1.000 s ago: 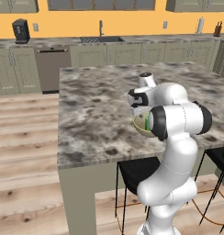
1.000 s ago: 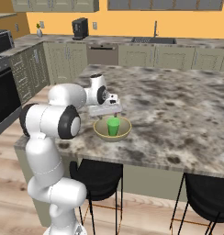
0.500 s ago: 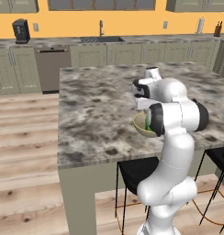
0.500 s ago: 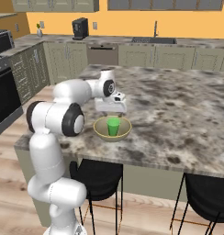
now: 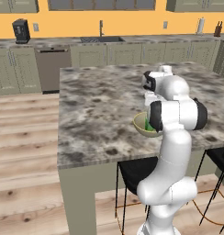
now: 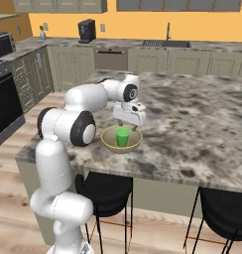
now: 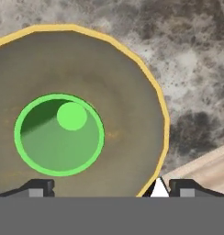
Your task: Place the cup inside the bowl on the dining table and move the bowl to any counter.
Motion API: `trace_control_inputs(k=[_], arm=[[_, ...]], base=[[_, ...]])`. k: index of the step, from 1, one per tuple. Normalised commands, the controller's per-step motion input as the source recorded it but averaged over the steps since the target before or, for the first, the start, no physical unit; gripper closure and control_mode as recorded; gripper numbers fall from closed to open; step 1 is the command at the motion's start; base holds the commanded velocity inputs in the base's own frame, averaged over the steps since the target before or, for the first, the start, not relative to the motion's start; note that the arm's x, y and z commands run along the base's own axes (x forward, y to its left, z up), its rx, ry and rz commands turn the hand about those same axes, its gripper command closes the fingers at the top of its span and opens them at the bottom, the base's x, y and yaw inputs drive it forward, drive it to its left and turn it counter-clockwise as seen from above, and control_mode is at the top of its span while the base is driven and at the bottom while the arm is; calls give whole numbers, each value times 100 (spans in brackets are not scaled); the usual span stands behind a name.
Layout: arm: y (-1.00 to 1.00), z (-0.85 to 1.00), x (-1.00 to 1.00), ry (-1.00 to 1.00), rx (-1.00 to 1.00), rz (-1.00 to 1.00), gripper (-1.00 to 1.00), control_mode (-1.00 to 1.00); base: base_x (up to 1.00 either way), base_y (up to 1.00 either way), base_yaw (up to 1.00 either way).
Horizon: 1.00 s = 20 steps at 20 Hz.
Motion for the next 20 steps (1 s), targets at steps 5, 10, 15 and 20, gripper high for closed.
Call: trace_control_inputs(k=[5,10,15,20], arm=[[-31,10,0,0,14,-29,-100,-100],[-33,0,0,-4,15,-21,-100,-100],[-19,-2,-1,-10,18,-10,-100,-100],[-3,-6,0,-2,3,1,-100,-100]], base=[[0,0,0],[0,0,0],[0,0,0],[0,0,0]])
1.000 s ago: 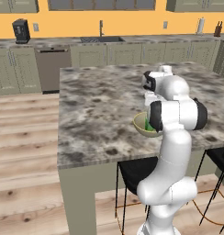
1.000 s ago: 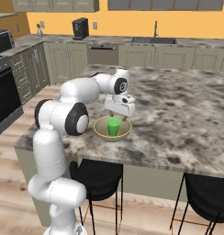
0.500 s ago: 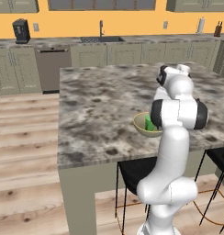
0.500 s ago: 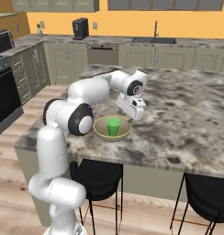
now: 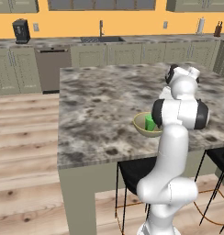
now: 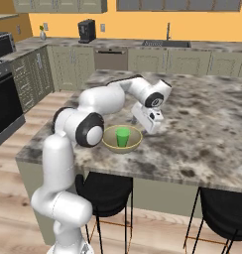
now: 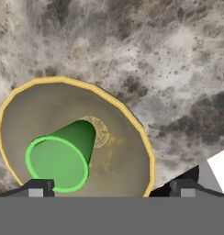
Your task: Place the cup inside the bowl on the dining table and move the bowl to any counter.
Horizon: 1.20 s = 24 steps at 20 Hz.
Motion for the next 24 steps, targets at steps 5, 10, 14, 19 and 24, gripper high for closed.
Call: trace_control_inputs(k=[5,10,14,19,24], arm=[[-3,0,0,0,0,12,-100,-100],[0,-5,0,0,0,23,-100,-100],[0,-9,0,-1,1,25,-100,-100],[-10,-31,12,-3,1,14,-100,-100],[-28,-24,6,-15,18,7,-100,-100]], base=[[0,0,0],[0,0,0],[0,0,0],[0,0,0],[0,0,0]])
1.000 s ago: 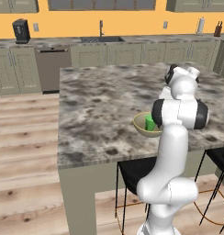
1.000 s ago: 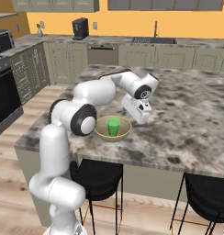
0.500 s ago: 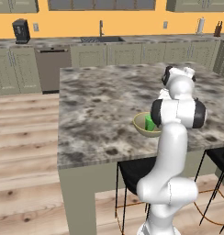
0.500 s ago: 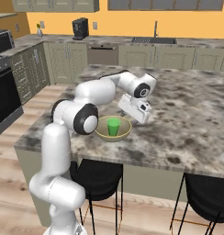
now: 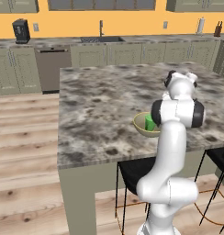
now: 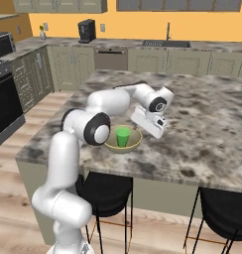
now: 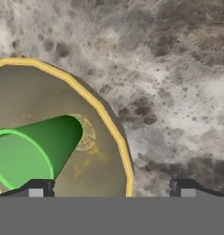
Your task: Place the cup inside the bowl on the dining table and move the bowl to any counter.
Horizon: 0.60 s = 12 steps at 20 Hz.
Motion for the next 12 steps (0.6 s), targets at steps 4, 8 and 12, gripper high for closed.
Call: trace_control_inputs(k=[4,8,12], arm=[[-19,-15,4,-15,17,3,-100,-100],[-6,-3,11,-10,8,5,-100,-100],[0,-10,21,-8,5,4,-100,-100]], base=[[0,0,0],[0,0,0],[0,0,0]])
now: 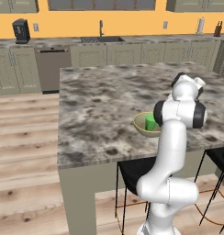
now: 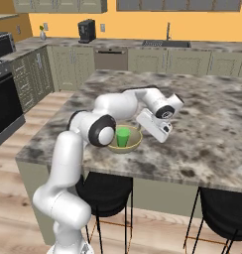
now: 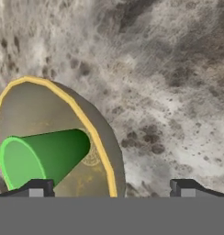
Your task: Place the cup inside the bowl on the dining table and move the bowl to any counter.
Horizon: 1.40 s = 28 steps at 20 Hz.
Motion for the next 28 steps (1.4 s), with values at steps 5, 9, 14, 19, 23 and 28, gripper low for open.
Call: trace_control_inputs(k=[5,9,14,19,23,28], arm=[[0,-23,3,-5,1,3,-100,-100],[2,-24,0,-1,0,1,-100,-100],[19,-2,0,0,0,1,-100,-100],[17,-1,0,0,0,1,-100,-100],[11,-11,0,0,0,1,-100,-100],[12,-13,0,0,0,1,-100,-100]], base=[[0,0,0],[0,0,0],[0,0,0],[0,0,0],[0,0,0],[0,0,0]])
